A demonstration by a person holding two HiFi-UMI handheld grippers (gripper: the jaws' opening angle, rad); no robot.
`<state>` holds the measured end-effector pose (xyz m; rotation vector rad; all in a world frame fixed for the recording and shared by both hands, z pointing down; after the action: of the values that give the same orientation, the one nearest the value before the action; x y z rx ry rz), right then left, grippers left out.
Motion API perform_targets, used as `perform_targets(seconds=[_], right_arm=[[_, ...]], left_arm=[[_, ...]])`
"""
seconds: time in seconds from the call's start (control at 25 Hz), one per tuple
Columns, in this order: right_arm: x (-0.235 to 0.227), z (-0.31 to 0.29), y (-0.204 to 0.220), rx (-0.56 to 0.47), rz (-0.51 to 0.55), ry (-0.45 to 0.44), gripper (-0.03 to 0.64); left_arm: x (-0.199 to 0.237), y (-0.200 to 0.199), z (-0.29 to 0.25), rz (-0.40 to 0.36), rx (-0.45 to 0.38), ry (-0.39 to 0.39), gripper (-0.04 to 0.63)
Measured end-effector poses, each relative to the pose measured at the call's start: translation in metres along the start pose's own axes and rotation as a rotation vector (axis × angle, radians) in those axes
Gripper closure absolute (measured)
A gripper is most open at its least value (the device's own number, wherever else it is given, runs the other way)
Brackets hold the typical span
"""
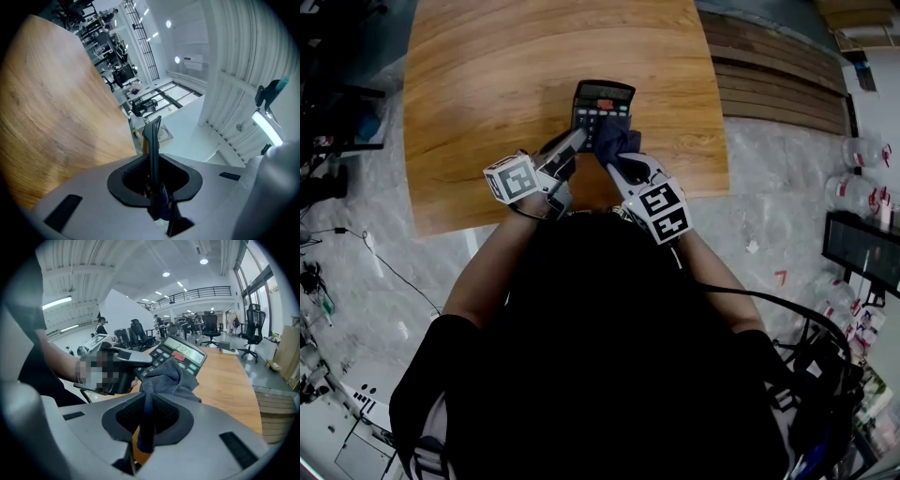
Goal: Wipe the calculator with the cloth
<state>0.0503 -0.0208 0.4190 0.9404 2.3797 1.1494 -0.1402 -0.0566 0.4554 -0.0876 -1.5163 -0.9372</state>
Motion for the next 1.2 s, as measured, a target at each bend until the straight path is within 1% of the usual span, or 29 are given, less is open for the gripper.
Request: perform_targets(seconds=[0.12,0.24,0.4,0.48,0.6,0.68,0.76,0.88,1.04,1.12,1.2], right_arm=[[0.011,0.000,-0.006,-0.018,0.006,-0.043,0.572],[0.014,0.006,-0.017,-0.063,-0.014,-0.071,0.572],[0.011,0.016,-0.036,-0.131,-0.008,-0.083,0.572],[0.004,0.019,-0.045,-0.164,-0.014,-0.072,0.572],[-0.009,0.018,-0.059,-0.201,-0.025,-0.035,0.572],[-0.018,0.014,-0.068,-0.219,-0.024,0.000,0.572],[-0.031,0.013,-0.075,-0.237,-0.032,0.043,0.572],[-0.057,0.016,-0.077,-0.258,-0.072,0.126,0.572],[-0.090,0.021,-0.067,-0.248,-0.129,0.239,0.572],[-0.094,0.022,-0.059,-0.229,-0.135,0.258,0.572],[-0.089,0.022,-0.052,-0.208,-0.130,0.249,0.572]], left_arm=[[0.000,0.004,-0.005,-0.011,0.020,-0.001,0.525],[-0.006,0.011,-0.012,-0.034,0.060,0.001,0.525],[-0.006,0.015,-0.010,-0.043,0.073,-0.001,0.525],[-0.005,0.016,-0.009,-0.059,0.097,-0.003,0.525],[-0.010,0.022,-0.010,-0.088,0.157,0.027,0.525],[-0.015,0.027,-0.014,-0.106,0.182,0.044,0.525],[-0.017,0.029,-0.017,-0.097,0.171,0.046,0.525],[-0.015,0.029,-0.016,-0.063,0.130,0.045,0.525],[-0.015,0.024,-0.012,-0.062,0.116,0.060,0.525],[-0.015,0.022,-0.010,-0.061,0.105,0.076,0.525],[-0.015,0.020,-0.010,-0.053,0.087,0.085,0.525]])
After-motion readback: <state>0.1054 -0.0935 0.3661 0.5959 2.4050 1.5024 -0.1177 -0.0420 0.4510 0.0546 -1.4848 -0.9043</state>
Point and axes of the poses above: the fingertips, and each gripper's own axes: z backward along the fingers, x to its left, y out of its underside, the point moved 9 cm from there along z, backward along the fingers, and after that the axes turned 13 degrees about y, right-handed, at the moved point
